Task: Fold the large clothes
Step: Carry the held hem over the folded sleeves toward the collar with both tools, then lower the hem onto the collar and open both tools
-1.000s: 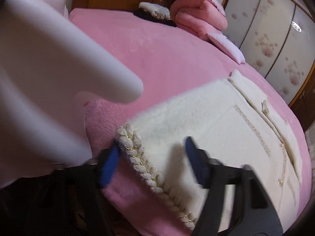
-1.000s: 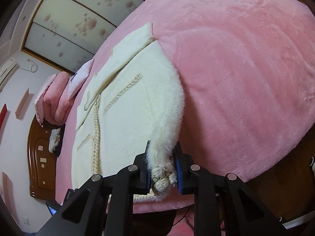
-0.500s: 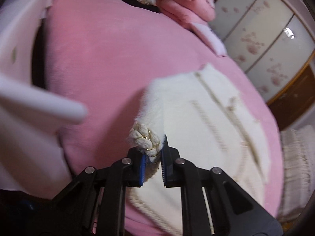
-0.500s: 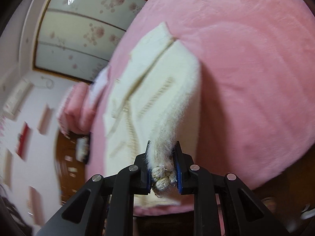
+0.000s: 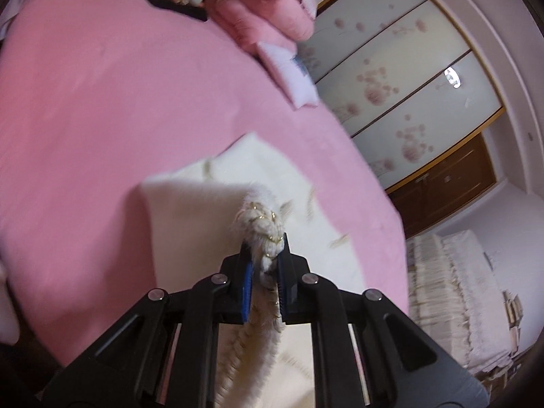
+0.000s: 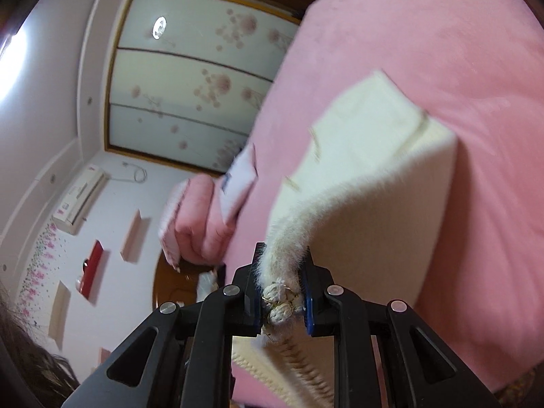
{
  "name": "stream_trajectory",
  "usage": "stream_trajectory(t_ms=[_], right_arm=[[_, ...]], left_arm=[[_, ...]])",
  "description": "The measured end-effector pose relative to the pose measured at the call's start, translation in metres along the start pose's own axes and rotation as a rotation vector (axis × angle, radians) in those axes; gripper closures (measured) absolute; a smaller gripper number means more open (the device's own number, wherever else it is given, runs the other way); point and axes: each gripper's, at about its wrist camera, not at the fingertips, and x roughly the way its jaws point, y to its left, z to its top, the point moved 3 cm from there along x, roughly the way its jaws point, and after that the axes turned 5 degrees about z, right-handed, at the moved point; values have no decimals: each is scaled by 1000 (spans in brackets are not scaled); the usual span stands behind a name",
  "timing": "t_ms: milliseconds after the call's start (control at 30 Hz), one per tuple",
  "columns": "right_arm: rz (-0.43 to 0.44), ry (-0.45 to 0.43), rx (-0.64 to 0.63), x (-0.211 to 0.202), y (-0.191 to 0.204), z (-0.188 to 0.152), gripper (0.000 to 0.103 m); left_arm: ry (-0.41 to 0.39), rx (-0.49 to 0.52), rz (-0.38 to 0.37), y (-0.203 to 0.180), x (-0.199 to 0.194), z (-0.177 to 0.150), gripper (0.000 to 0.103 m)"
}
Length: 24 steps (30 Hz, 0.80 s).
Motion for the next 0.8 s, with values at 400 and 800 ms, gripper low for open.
stream_trajectory(t_ms=[400, 800], right_arm=[[1, -245, 92, 64, 51, 126, 87], [-201, -270, 37, 169, 44, 263, 87]], left_arm=[[60, -65, -156, -106, 67, 137, 95], [-21, 216, 2, -212, 206, 185, 94]])
